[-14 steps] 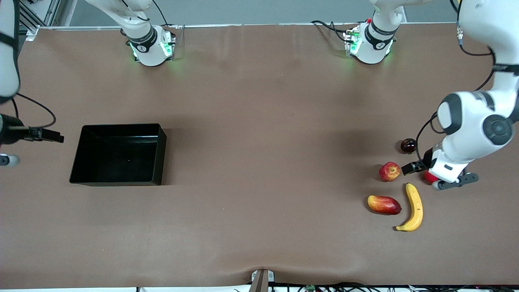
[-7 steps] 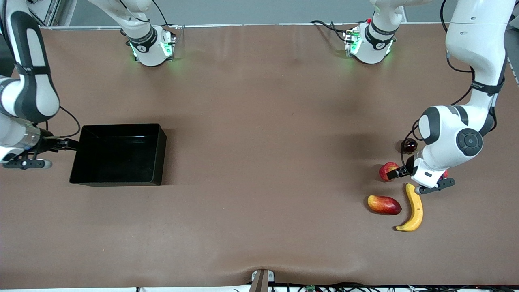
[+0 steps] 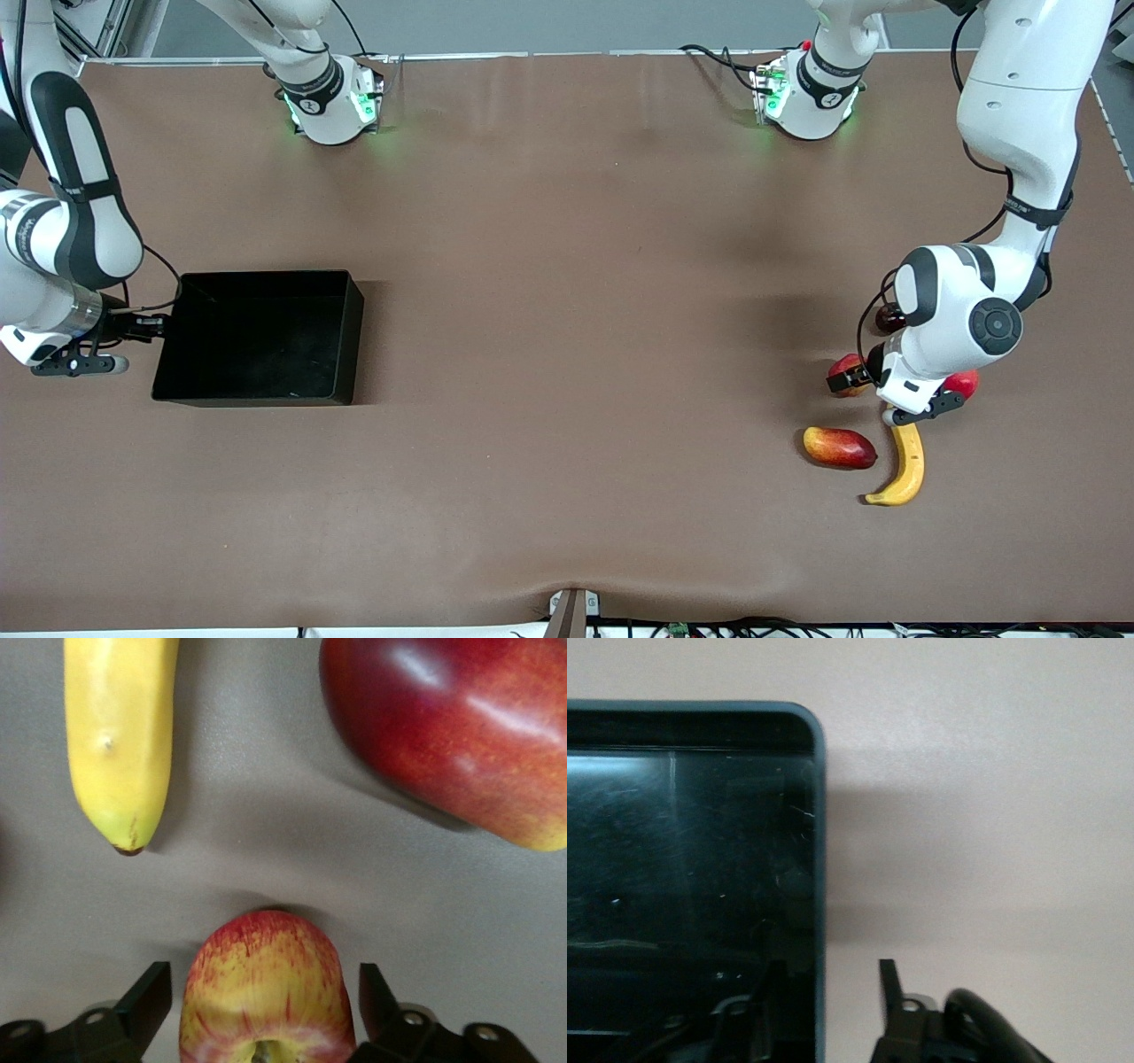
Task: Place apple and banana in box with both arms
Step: 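Lift the apple with the left gripper while the right gripper approaches the box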
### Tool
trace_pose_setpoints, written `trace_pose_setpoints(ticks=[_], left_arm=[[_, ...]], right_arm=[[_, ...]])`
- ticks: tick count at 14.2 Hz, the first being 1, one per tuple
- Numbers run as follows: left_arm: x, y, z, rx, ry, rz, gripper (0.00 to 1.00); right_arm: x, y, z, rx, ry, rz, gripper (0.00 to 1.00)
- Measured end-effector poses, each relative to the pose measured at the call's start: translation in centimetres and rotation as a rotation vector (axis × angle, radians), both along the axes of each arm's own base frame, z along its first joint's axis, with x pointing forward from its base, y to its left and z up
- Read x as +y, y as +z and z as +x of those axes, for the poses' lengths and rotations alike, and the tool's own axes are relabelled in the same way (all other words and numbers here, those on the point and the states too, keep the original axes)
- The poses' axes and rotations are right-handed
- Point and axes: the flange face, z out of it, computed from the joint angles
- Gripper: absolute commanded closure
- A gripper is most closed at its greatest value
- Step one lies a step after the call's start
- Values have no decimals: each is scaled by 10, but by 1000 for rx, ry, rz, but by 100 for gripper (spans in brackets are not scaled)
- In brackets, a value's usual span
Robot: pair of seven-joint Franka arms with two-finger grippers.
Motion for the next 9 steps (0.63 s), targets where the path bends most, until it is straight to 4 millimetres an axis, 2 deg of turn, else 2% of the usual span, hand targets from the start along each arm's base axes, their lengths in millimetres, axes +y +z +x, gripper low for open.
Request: trace_pose_setpoints(ticks=[3,5,7,9], left_arm=[[-3,10,6,-20,-7,-2,100],[-10,32,10,-35,-23,-8,100],[-18,64,11,-31,-41,-13,100],[-27,102,6,-13,-59,-16,100]], right_arm=[[-1,-8,-1,7,-5,7,100],[2,-4,2,20,-7,19,100],[8,12,8,74,-11,56,100],[25,45,22,138,5,92,100]])
